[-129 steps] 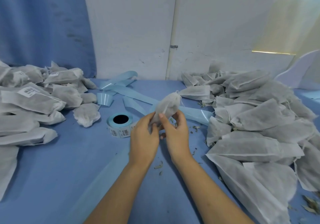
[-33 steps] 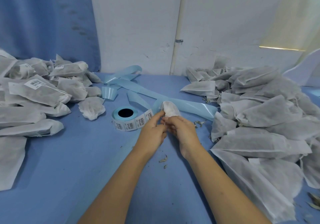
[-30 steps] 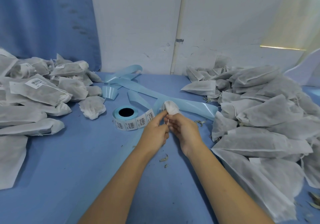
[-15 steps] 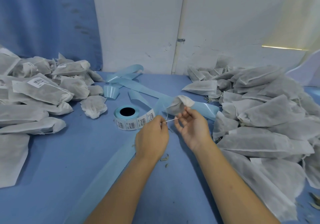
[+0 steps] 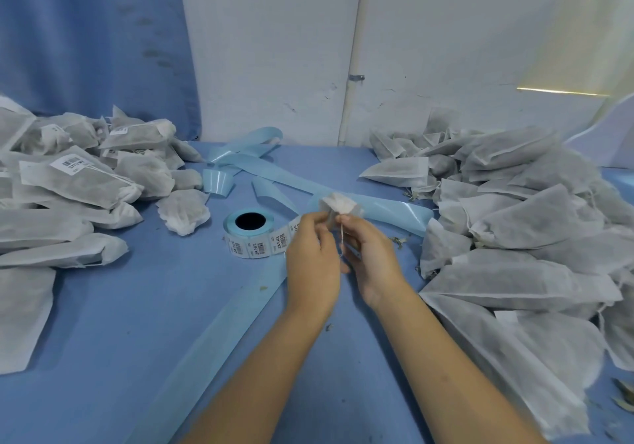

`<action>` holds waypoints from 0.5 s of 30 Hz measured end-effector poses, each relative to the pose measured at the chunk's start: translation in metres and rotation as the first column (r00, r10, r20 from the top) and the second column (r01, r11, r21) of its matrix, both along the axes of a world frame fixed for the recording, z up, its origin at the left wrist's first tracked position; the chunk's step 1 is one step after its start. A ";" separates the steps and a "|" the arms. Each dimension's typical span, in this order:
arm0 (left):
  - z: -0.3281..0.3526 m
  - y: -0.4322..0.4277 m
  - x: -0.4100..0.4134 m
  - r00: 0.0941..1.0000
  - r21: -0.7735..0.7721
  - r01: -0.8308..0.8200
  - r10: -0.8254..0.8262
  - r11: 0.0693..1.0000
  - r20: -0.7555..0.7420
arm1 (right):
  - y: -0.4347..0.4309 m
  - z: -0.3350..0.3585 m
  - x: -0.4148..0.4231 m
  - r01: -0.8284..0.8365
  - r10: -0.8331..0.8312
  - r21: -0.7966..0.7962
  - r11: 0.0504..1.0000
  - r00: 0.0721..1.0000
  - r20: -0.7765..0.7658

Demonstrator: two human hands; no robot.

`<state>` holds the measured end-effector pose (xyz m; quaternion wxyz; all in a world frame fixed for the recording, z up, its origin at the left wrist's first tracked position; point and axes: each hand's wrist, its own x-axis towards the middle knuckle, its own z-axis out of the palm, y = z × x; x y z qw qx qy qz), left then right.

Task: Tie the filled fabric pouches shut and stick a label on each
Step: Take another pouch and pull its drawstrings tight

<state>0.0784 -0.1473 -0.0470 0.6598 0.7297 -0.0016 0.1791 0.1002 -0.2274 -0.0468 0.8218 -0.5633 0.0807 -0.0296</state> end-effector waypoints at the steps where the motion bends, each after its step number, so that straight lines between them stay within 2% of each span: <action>1: 0.000 -0.005 -0.001 0.996 -0.101 0.051 -0.058 0.994 -0.064 | 0.002 0.000 -0.001 -0.021 0.021 0.014 1.000 1.000 -0.010; 2: 0.000 -0.009 -0.002 0.989 -0.185 0.084 -0.104 0.979 -0.104 | 0.003 0.001 -0.003 -0.039 0.039 0.021 0.999 0.999 -0.018; 4: -0.003 -0.011 0.000 0.984 -0.236 0.095 -0.127 0.967 -0.124 | 0.004 0.002 -0.004 -0.050 0.050 0.013 0.999 0.999 -0.020; 6: -0.006 -0.007 0.001 0.992 -0.167 0.060 -0.077 0.984 -0.100 | 0.004 0.002 -0.004 -0.048 0.048 0.046 0.998 0.999 -0.004; 9: -0.010 -0.001 0.002 0.995 0.021 0.028 -0.026 0.999 -0.092 | 0.006 0.000 -0.003 -0.007 0.009 0.058 0.998 1.000 -0.023; 15: -0.009 0.000 0.003 0.994 0.209 0.077 -0.059 0.975 -0.093 | 0.004 -0.002 -0.002 0.068 -0.061 0.136 0.988 0.996 -0.057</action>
